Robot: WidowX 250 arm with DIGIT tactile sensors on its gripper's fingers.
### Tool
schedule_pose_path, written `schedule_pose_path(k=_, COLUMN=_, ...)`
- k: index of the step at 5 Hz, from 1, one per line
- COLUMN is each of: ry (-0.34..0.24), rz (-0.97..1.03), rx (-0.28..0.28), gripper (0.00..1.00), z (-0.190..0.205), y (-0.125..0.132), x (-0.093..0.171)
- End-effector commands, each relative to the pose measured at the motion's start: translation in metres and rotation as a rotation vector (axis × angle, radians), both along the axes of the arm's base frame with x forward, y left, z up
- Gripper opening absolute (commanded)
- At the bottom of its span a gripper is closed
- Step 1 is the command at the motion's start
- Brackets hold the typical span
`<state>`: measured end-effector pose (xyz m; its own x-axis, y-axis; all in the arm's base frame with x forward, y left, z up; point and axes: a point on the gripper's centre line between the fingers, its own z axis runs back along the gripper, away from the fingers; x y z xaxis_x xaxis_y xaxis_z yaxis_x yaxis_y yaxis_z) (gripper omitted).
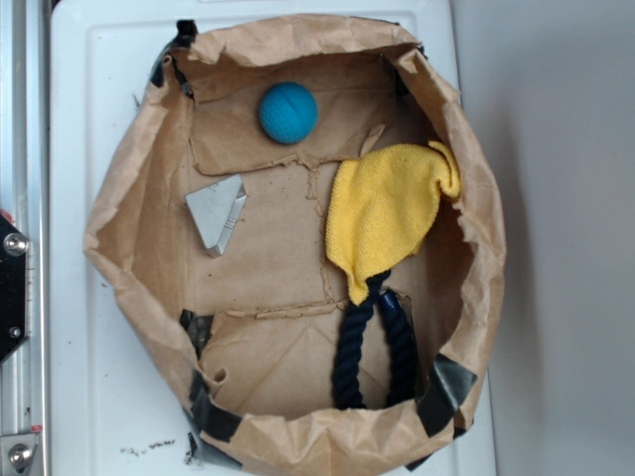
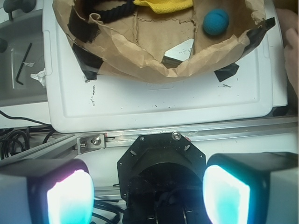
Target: Grab the blue rope.
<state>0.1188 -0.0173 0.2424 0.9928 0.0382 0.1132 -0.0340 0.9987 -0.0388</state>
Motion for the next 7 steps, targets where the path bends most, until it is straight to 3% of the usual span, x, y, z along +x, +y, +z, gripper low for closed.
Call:
schedule_pose_path(k=1, ry=0.000, rz=0.000, rx=0.000, gripper=1.00, z=0.000, y=0.000, x=0.000)
schedule_pose_path(k=2, ry=0.000, rz=0.000, rx=0.000, gripper=1.00, z=0.000, y=0.000, x=0.000)
schedule_pose_path(k=3, ry=0.028, rz=-0.036, rx=0.037, gripper=1.00, z=-0.002, y=-0.001, x=0.050)
schedule_pose_path(k=4, ry=0.006, rz=0.047, rx=0.018, gripper=1.00, z=-0.003, y=0.006, x=0.097)
schedule_pose_path(k=5, ry=-0.036, rz=0.196, rx=0.025, gripper=1.00, z=-0.011, y=0.020, x=0.109)
schedule_pose_path(k=6, ry=-0.187, rz=0.444, rx=-0.002, gripper=1.00, z=-0.056, y=0.023, x=0.115)
schedule_pose_path(k=7, ry=-0.151, rz=0.692, rx=0.042, gripper=1.00, z=-0.093, y=0.018, x=0.131)
